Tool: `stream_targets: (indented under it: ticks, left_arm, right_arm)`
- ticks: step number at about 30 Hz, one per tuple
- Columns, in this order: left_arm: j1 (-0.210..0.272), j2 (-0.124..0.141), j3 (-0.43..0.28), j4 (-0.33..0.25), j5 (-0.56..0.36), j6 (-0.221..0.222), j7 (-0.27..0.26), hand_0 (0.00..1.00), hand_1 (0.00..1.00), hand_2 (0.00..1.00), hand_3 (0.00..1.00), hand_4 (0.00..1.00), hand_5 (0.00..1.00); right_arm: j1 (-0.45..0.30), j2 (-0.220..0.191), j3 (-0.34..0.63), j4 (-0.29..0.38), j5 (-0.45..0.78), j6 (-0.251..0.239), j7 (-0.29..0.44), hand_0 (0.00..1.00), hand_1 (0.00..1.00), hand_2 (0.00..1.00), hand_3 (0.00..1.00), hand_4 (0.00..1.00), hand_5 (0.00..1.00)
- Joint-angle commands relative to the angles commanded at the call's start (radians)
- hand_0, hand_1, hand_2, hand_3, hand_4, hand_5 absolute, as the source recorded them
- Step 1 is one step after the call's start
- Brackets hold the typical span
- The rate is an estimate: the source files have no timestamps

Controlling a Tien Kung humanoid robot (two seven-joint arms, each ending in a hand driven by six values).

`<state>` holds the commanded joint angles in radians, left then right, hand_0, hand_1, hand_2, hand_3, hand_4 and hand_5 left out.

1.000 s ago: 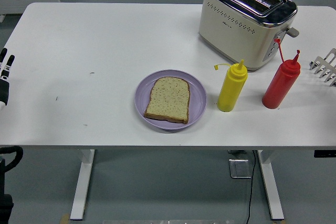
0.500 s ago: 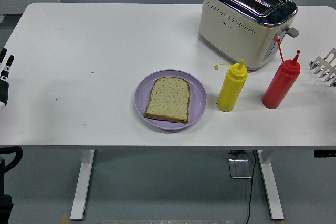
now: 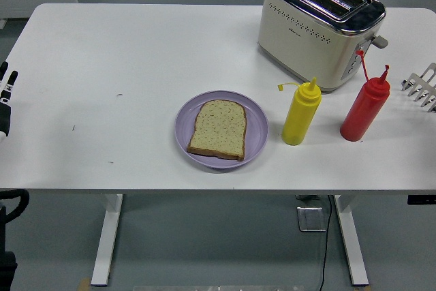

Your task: Pick up the cup,pour liquid into bread,place the cup on the desk

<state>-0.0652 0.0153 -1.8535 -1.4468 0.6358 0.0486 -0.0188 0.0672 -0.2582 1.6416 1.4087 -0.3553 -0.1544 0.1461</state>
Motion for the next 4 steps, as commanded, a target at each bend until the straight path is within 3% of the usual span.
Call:
stream_targets:
  ticks: [4]
  left_arm:
    - [0.0,0.0,0.001,0.0,0.0,0.0,0.0,0.835,0.852,0.87,0.753,0.669,0.998]
  right_arm:
    - [0.001,0.001,0.0,-0.002,-0.003,0.002,-0.002,0.763,0.689,0.721,0.768,0.608,0.784]
